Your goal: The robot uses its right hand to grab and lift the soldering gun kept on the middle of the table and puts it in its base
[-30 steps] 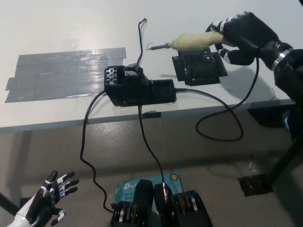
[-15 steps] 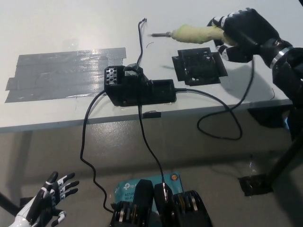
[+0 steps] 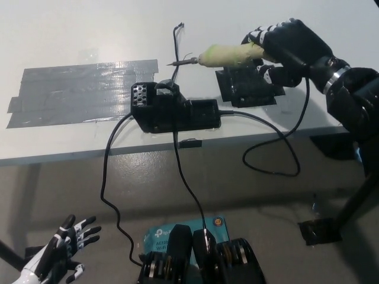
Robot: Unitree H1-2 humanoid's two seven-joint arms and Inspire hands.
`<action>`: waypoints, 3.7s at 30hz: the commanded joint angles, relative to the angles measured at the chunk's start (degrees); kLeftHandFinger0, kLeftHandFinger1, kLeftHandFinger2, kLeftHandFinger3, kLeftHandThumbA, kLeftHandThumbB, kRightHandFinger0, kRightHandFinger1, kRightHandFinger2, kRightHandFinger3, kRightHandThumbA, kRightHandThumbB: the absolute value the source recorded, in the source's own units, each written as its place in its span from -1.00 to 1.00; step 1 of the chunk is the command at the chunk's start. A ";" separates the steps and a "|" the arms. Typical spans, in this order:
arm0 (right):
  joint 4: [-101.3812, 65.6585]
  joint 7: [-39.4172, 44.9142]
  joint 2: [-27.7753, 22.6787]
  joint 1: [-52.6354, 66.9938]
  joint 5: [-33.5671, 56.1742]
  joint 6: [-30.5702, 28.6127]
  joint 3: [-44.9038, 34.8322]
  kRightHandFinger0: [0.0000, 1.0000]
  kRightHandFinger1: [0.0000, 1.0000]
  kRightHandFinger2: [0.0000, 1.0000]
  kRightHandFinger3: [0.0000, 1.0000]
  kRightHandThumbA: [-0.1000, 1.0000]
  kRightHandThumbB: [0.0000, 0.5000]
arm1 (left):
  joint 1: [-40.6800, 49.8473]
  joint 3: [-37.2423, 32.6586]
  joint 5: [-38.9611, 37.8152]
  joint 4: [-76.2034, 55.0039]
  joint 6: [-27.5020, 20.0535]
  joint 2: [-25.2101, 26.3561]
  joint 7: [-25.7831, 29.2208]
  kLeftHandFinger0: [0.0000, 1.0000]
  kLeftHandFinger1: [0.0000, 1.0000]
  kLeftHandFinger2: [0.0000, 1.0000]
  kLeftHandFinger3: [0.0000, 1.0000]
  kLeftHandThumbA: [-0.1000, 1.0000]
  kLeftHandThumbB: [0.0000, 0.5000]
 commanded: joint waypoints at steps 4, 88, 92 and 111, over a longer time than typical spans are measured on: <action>-1.03 -4.25 -0.97 -1.36 -0.68 -2.95 -0.13 -0.89 -0.30 0.01 -0.45 -1.00 -0.92 | -0.61 0.07 -0.16 -1.32 -0.53 1.87 -1.23 1.00 1.00 1.00 1.00 1.00 0.05; -2.06 -3.10 -1.34 4.79 -1.45 -4.72 -1.02 -1.00 -0.97 -0.79 -0.18 -1.00 -0.46 | -1.11 -1.77 1.31 -1.50 -0.81 2.04 -1.82 1.00 1.00 1.00 1.00 1.00 -0.03; 0.41 -2.80 -0.56 3.57 -1.59 -3.93 -0.82 -1.00 -0.99 -0.65 0.09 -1.00 -0.17 | -1.44 -2.00 1.27 -1.54 -0.37 1.94 -1.81 1.00 1.00 1.00 1.00 1.00 0.03; 13.27 -5.77 2.29 -3.39 -2.99 -7.50 3.66 -1.00 -0.25 0.53 -0.14 -1.00 -1.00 | -2.35 -2.69 1.48 -1.69 -0.37 1.51 -1.91 1.00 1.00 1.00 1.00 1.00 -0.01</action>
